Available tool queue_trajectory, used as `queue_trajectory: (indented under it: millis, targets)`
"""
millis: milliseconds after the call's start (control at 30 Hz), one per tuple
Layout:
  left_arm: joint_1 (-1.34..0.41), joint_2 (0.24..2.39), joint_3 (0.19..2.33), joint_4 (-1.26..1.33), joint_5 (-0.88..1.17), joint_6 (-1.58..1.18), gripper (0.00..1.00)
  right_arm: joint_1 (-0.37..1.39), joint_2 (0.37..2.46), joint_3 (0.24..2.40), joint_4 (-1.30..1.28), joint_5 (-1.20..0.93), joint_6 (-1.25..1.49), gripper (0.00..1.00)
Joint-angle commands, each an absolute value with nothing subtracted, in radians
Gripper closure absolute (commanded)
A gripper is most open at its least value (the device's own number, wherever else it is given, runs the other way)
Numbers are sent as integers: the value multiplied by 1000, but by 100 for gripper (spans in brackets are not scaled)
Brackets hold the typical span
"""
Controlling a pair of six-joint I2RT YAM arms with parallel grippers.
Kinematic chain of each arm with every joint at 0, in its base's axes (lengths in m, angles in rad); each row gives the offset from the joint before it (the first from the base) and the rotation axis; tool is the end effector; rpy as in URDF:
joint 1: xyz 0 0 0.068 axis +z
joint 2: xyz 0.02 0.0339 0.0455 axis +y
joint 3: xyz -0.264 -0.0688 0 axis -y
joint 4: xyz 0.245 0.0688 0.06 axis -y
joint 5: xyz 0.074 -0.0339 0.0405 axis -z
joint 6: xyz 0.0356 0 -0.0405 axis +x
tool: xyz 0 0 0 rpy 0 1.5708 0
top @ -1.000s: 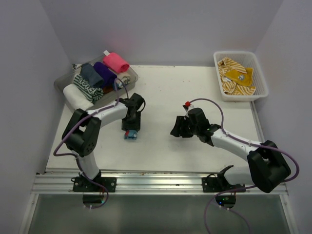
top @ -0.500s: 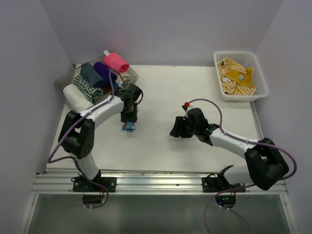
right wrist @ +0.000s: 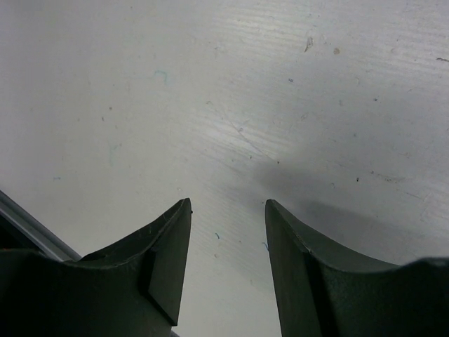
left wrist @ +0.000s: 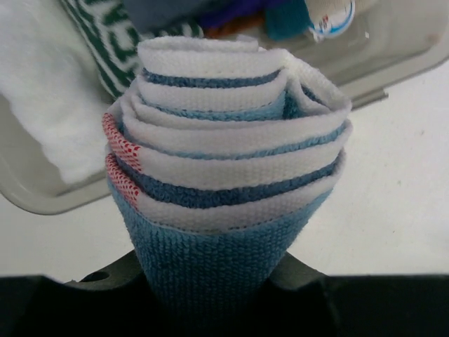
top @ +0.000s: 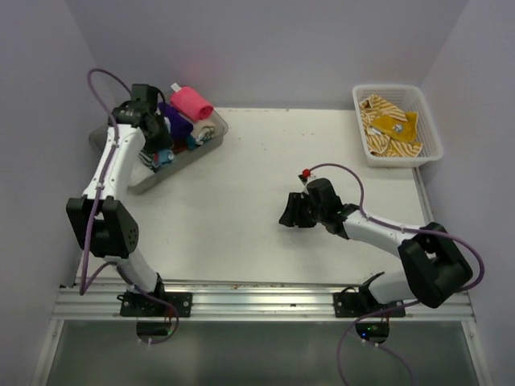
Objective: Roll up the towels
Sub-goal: Place the rolled towel into the container
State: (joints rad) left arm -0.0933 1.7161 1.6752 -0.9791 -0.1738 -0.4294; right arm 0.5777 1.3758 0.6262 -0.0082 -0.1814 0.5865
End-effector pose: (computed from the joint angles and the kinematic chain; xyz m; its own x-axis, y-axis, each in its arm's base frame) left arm 0.3616 -0.0276 0.3317 -0.7721 -0.3396 -0.5372 -0.3517 0.9323 -0.0839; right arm 0.2212 0.1519 0.1746 -0.8376 0.1038 -0.5363 -0.2201 0.8344 0.5053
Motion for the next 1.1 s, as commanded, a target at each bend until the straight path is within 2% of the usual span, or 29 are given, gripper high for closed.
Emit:
queue_trajectory:
  millis: [0,300,467,1067]
  targets:
    - [23,1730,1804,-1014,-60,-393,70,584,1397,641,54,-224,601,50]
    - [251,1946,2055,-1019,170,-431,70,595,1416,641,84,-236,632,50]
    - [319,2058,2144,-1045,195,-426,69,601,1408,638,81,-230,637,50]
    - [367,2233,2200,-1020,229,-411,68,620,1413,624,80,-216,647,51]
